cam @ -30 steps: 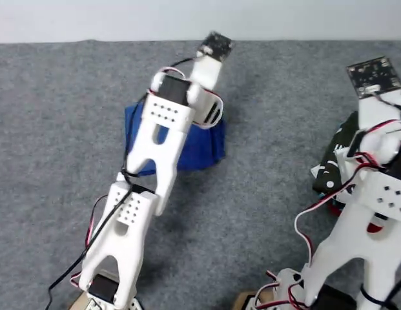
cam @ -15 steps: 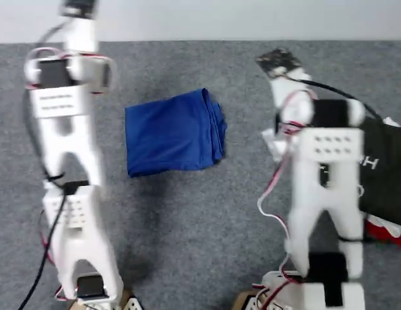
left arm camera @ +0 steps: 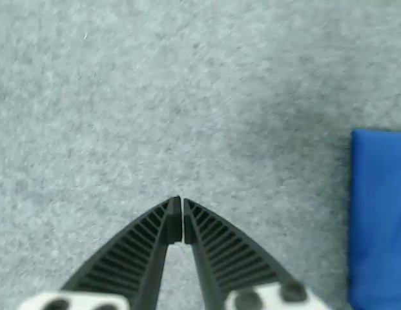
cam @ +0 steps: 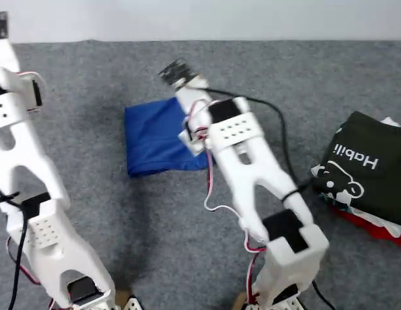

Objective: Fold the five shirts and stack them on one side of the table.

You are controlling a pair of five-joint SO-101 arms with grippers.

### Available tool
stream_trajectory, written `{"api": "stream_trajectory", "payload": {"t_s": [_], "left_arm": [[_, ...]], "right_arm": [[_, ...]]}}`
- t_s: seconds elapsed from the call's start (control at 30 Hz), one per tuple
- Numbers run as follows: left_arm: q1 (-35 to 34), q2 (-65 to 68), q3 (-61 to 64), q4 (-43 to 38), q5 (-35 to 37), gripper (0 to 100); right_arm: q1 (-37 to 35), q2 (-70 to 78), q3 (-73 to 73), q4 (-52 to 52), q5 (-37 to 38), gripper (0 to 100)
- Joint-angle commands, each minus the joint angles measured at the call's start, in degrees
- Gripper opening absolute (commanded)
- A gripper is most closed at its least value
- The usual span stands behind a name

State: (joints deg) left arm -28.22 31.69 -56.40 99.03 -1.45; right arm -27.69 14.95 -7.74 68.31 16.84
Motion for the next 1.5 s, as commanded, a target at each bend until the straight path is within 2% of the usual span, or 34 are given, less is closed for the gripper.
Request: {"api": "stream_trajectory", "payload": {"t_s": [0.0, 0.17, 0.3, 0.57, 0.83, 1.03, 1.13, 1.3, 1.47], "left_arm": [[-1.8, -3.6, 0.0, 1.5, -1.1, 0], [-2.8, -3.7, 0.0, 1.5, -1.1, 0], [-2.7, -3.8, 0.0, 1.5, -1.1, 0], [-2.5, -3.5, 0.0, 1.4, -0.9, 0], [-2.5, -3.5, 0.0, 1.4, -1.0, 0], [-2.5, -3.5, 0.0, 1.4, -1.0, 0], [-2.5, -3.4, 0.0, 1.5, -1.0, 0], [-2.5, -3.4, 0.0, 1.5, -1.0, 0], [-2.5, -3.8, 0.0, 1.5, -1.0, 0]], "right_arm": [[-0.6, 4.0, -3.1, -1.3, -0.6, 0.9], [5.1, 12.0, -3.1, -1.2, -0.5, 0.9], [9.0, 12.9, -3.1, 0.6, -0.4, 0.9], [7.0, 5.1, -3.2, 0.9, 3.0, 0.9], [6.9, -0.2, -3.2, -17.9, 2.7, 0.9], [6.9, 7.3, -3.2, -37.9, 3.0, 0.9], [7.0, 13.4, -3.2, -44.5, 3.1, 0.9], [9.7, 20.3, -3.2, -46.5, 3.1, 0.9], [10.9, 17.6, -3.8, -43.9, 3.0, 0.9]]}}
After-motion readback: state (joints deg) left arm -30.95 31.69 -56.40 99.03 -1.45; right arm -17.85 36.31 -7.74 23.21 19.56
